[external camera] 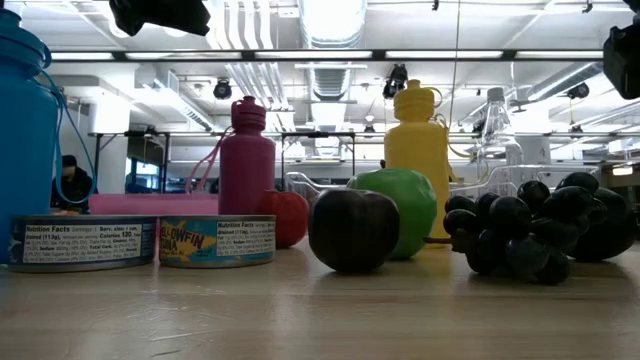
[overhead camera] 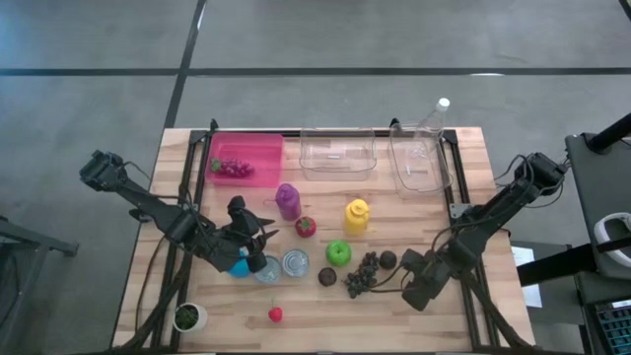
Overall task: Pick & Place Food Item
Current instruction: Put the blue and pink tuna can into the left transparent bin
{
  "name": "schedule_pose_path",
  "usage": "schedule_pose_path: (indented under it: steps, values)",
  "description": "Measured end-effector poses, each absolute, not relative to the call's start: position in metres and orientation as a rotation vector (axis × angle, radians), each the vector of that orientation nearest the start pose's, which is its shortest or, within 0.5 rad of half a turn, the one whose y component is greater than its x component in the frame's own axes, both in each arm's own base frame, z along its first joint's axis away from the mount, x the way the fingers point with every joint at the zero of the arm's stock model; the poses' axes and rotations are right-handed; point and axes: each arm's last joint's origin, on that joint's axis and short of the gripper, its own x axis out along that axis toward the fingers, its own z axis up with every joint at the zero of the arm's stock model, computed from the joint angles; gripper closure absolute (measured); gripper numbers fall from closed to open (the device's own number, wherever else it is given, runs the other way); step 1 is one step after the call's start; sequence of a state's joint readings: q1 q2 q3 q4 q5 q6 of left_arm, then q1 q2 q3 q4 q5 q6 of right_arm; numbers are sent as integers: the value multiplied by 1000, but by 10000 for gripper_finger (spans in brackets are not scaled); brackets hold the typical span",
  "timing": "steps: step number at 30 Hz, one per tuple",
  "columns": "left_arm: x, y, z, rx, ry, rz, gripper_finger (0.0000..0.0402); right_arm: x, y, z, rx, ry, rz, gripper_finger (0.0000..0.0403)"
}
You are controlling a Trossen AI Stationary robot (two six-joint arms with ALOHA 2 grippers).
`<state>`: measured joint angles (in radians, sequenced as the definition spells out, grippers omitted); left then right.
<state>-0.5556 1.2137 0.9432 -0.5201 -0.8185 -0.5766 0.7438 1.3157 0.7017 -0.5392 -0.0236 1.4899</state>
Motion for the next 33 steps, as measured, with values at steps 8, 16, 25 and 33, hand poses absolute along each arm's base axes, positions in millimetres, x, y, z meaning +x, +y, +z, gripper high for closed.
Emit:
schedule_pose_path:
  steps: [8, 16, 25, 33]
  values:
    - [216, -109, 281, -53, 511, 409, 278, 172, 151, 176, 868, 1307, -283, 179]
    - [216, -109, 281, -52, 511, 409, 278, 174, 149, 175, 873, 1304, -294, 179]
    - [216, -109, 281, -52, 511, 409, 278, 175, 146, 180, 863, 1292, -282, 179]
    - [216, -109, 281, -52, 511, 409, 278, 179, 147, 188, 831, 1227, -251, 179]
